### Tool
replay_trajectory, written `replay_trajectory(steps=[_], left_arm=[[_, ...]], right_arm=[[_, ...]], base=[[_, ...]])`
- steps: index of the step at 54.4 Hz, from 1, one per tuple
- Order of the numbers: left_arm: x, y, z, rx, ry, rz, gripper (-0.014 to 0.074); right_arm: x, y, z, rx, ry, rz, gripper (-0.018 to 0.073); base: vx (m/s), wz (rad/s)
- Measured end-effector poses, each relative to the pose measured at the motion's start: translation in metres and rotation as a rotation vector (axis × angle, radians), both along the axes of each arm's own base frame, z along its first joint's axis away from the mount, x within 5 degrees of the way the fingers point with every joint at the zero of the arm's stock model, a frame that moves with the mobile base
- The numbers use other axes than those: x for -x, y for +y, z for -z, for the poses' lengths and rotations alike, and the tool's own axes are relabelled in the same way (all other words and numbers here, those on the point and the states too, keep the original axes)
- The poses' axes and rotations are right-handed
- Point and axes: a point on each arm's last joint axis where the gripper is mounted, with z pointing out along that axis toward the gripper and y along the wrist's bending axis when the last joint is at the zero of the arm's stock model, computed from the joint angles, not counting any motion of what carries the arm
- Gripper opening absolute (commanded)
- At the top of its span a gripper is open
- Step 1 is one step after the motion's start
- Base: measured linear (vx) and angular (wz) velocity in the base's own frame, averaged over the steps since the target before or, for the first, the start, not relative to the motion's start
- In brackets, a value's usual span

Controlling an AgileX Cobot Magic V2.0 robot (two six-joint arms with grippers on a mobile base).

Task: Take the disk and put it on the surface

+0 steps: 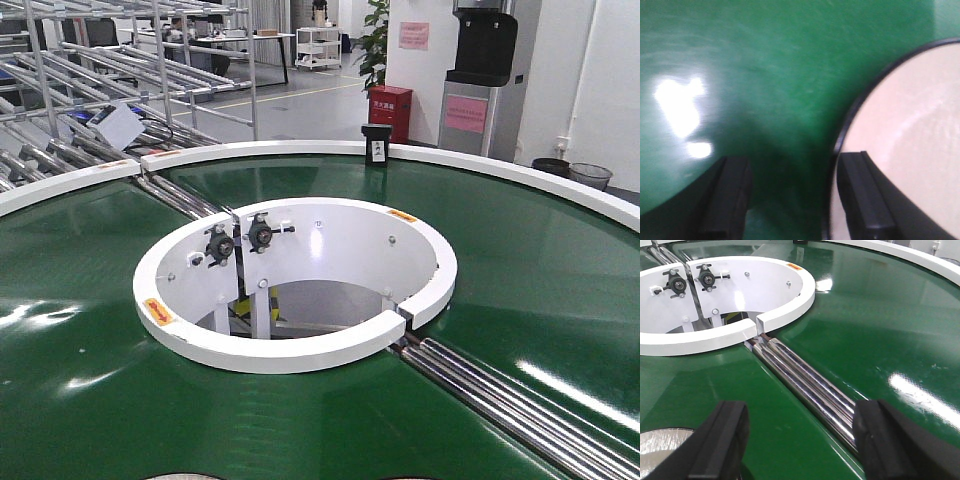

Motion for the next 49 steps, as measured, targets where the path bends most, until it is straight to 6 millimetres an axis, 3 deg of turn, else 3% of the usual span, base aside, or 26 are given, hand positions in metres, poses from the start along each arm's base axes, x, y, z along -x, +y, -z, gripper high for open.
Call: replay_trajectory(steps=[31, 49], left_arm=[[-0.019, -0.012, 0.038, 0.104, 0.067, 0.171, 0.0480], [-0.021, -0.027, 0.041, 0.250, 0.022, 0.334, 0.0444]], right_arm=[[0.002, 0.000, 0.006, 0.005, 0.074, 0.003, 0.0510], [0.003, -0.001, 0.007, 0.006, 0.088, 0.004, 0.0510]], base=[[0.00, 0.00], [0.00, 0.00]])
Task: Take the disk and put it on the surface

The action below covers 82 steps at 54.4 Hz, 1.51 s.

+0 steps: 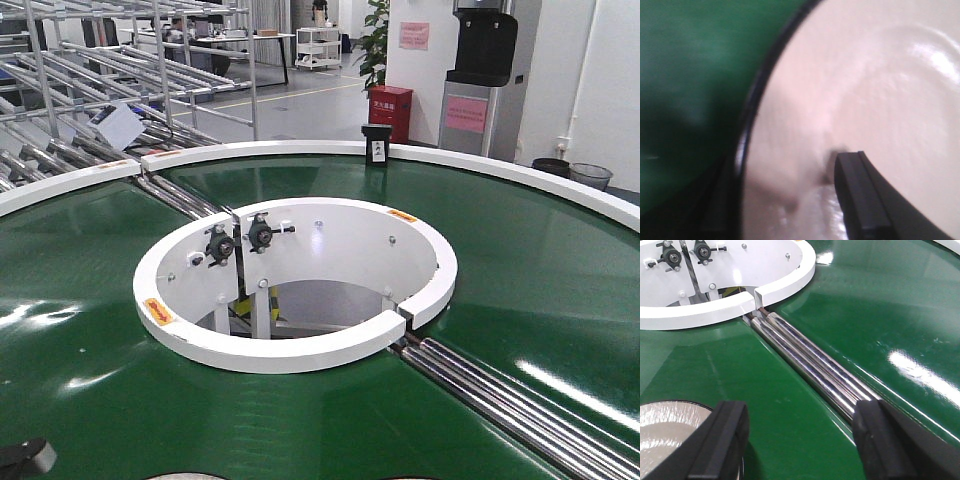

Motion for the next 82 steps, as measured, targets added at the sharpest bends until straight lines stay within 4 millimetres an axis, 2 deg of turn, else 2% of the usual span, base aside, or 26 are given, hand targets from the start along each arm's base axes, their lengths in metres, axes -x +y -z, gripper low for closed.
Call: replay_trajectory(steps=[6, 11, 23, 24, 29, 38, 42, 50, 57, 64, 73, 82], left_arm=[[0.002, -0.007, -0.004, 0.090, 0.003, 0.037, 0.0393], [0.000, -0.009, -0.006, 0.130, -0.004, 0.013, 0.0311], [-0.005, -0.012, -0.012, 0.222, -0.009, -0.060, -0.0005], [-0.005, -0.013, -0.012, 0.227, -0.009, -0.065, -0.0011], [-0.006, -0.013, -0.013, 0.252, 0.001, -0.092, -0.0009], [-0.008, -0.013, -0.018, 0.344, 0.027, -0.166, -0.0005], [-0.009, -0.010, -0.021, 0.385, 0.048, -0.222, -0.0004], [-0.010, 0.004, -0.038, 0.436, 0.011, -0.350, -0.0001], [-0.007, 0.020, -0.057, 0.480, -0.047, -0.459, -0.0001], [-0.002, 0.034, -0.072, 0.536, -0.046, -0.574, -0.0001], [0.009, 0.045, -0.091, 0.575, -0.100, -0.630, -0.0001], [0.014, 0.043, -0.108, 0.672, -0.142, -0.625, -0.0001]], right_arm=[[0.000, 0.000, 0.000, 0.000, 0.001, 0.000, 0.0510], [0.000, 0.000, 0.000, 0.000, 0.001, 0.000, 0.0510], [0.001, 0.001, 0.001, -0.049, 0.015, 0.007, 0.0510], [0.001, 0.001, 0.002, -0.049, 0.023, 0.007, 0.0510], [0.003, 0.003, 0.007, -0.105, 0.108, 0.020, 0.0510], [-0.002, 0.006, 0.017, -0.211, 0.427, 0.082, 0.0510], [-0.011, 0.009, 0.017, -0.246, 0.536, 0.108, 0.0510], [-0.039, 0.015, 0.019, -0.300, 0.634, 0.114, 0.0510], [-0.061, 0.022, 0.029, -0.346, 0.724, 0.083, 0.0510], [-0.075, 0.024, 0.040, -0.393, 0.775, 0.017, 0.0510], [-0.085, 0.004, 0.046, -0.502, 0.774, -0.024, 0.0510], [-0.090, -0.022, 0.055, -0.576, 0.768, -0.100, 0.0510]], base=[[0.00, 0.00], [0.00, 0.00], [0.00, 0.00], [0.00, 0.00], [0.00, 0.00], [0.00, 0.00], [0.00, 0.00], [0.00, 0.00], [0.00, 0.00], [0.00, 0.00], [0.00, 0.00], [0.00, 0.00]])
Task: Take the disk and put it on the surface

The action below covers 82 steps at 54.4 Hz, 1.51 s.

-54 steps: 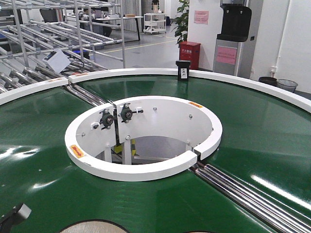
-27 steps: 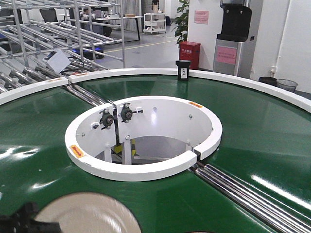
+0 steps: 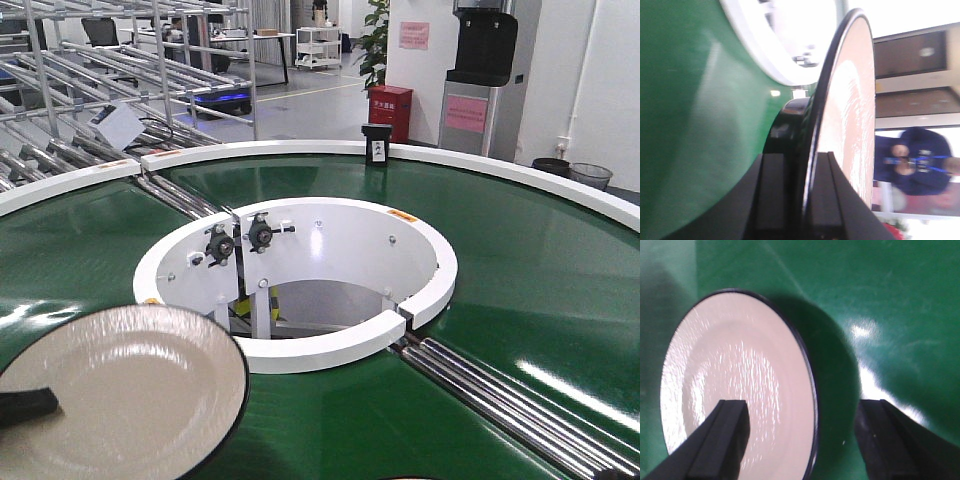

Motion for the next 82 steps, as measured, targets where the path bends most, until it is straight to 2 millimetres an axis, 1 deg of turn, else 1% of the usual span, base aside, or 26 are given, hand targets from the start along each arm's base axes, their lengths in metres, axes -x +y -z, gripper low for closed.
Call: replay_trajectory(steps=[3, 7, 9, 10, 17, 34, 42, 49, 66, 72, 74, 82], left_arm=[[0.001, -0.001, -0.004, 0.029, -0.018, 0.004, -0.0001], [0.001, -0.002, -0.006, 0.045, -0.026, 0.012, -0.0001], [0.001, -0.002, -0.006, 0.045, -0.026, 0.013, -0.0001], [0.001, -0.002, -0.006, 0.045, -0.026, 0.013, -0.0001], [0.001, -0.003, -0.006, 0.046, -0.027, 0.015, -0.0001], [0.001, -0.003, -0.006, 0.047, -0.027, 0.018, -0.0001], [0.002, -0.003, -0.006, 0.048, -0.027, 0.019, -0.0001], [0.002, -0.003, -0.006, 0.048, -0.028, 0.020, -0.0001], [0.001, -0.003, -0.006, 0.010, -0.054, 0.027, -0.0001], [0.001, -0.002, -0.005, 0.005, -0.055, 0.025, -0.0001], [0.001, -0.002, -0.005, 0.004, -0.056, 0.025, -0.0001], [0.001, -0.002, -0.005, 0.001, -0.055, 0.021, -0.0001]], right_arm=[[-0.002, -0.003, 0.005, -0.015, -0.011, -0.006, 0.0510], [-0.003, -0.002, 0.014, -0.019, -0.013, -0.043, 0.0510], [-0.003, 0.000, 0.021, -0.025, -0.006, -0.068, 0.0510], [-0.004, 0.004, 0.031, -0.028, 0.007, -0.112, 0.0510], [-0.005, 0.014, 0.047, -0.030, 0.029, -0.175, 0.0510], [-0.015, 0.040, 0.068, -0.084, 0.056, -0.261, 0.0510], [-0.019, 0.045, 0.077, -0.113, 0.076, -0.263, 0.0491], [-0.020, 0.047, 0.079, -0.137, 0.075, -0.268, 0.0405], [-0.019, 0.051, 0.075, -0.213, 0.088, -0.254, 0.0093], [-0.020, 0.052, 0.073, -0.230, 0.088, -0.243, 0.0008], [-0.020, 0.052, 0.073, -0.233, 0.086, -0.239, -0.0014], [-0.022, 0.053, 0.072, -0.254, 0.077, -0.213, -0.0011]], base=[[0.00, 0.00], [0.00, 0.00], [0.00, 0.00], [0.00, 0.00], [0.00, 0.00], [0.00, 0.00], [0.00, 0.00], [0.00, 0.00], [0.00, 0.00], [0.00, 0.00], [0.00, 0.00], [0.00, 0.00]])
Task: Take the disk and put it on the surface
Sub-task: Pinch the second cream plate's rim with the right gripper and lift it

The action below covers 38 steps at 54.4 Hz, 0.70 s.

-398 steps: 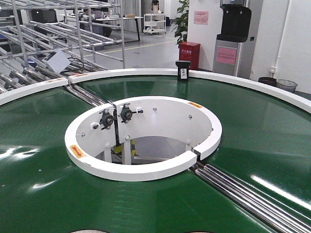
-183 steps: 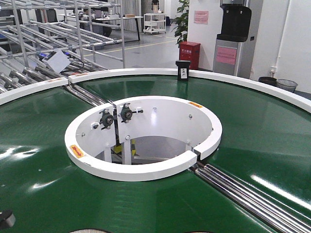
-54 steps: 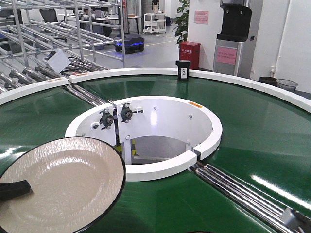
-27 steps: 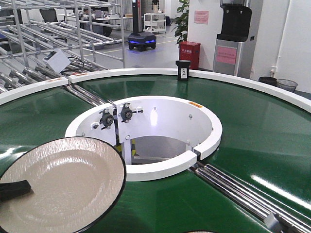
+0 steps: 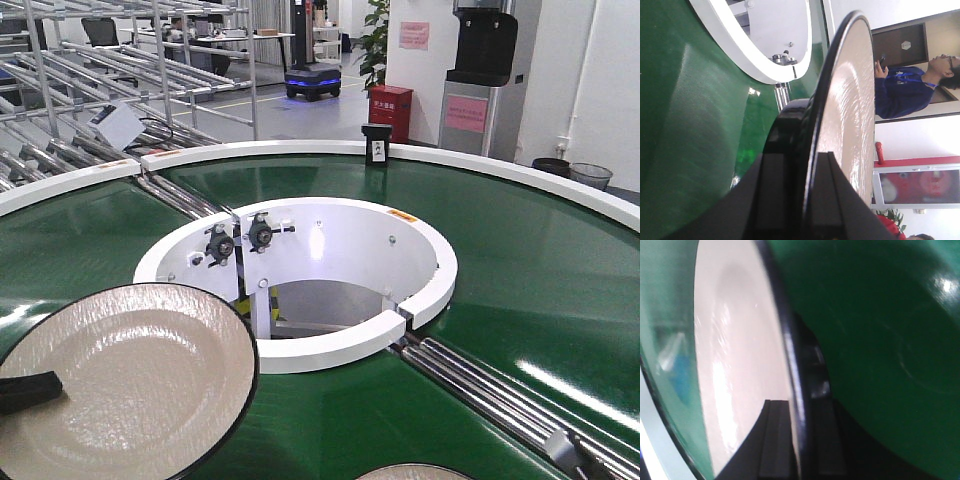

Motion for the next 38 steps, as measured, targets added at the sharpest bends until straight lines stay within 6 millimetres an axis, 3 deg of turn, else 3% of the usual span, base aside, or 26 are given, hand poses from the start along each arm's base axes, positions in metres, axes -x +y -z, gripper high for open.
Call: replay_trajectory(steps=[7, 22, 29, 38], left_arm=[[-0.001, 0.002, 0.001, -0.011, 0.005, -0.019, -0.0001], [-0.005, 0.010, 0.005, -0.060, 0.030, -0.115, -0.0001], [-0.007, 0.014, 0.007, -0.084, 0.042, -0.162, -0.0001], [-0.006, 0.013, 0.009, -0.114, 0.056, -0.152, -0.0001]], right_arm=[[-0.002, 0.001, -0.007, -0.036, -0.017, 0.054, -0.0008], [0.004, 0.009, -0.048, -0.220, -0.007, 0.182, -0.0008], [0.008, 0.010, -0.076, -0.245, -0.048, 0.191, -0.0008], [0.007, 0.010, -0.131, -0.283, -0.160, 0.209, -0.0008]], base=[[0.00, 0.00], [0.00, 0.00], [0.00, 0.00], [0.00, 0.00]])
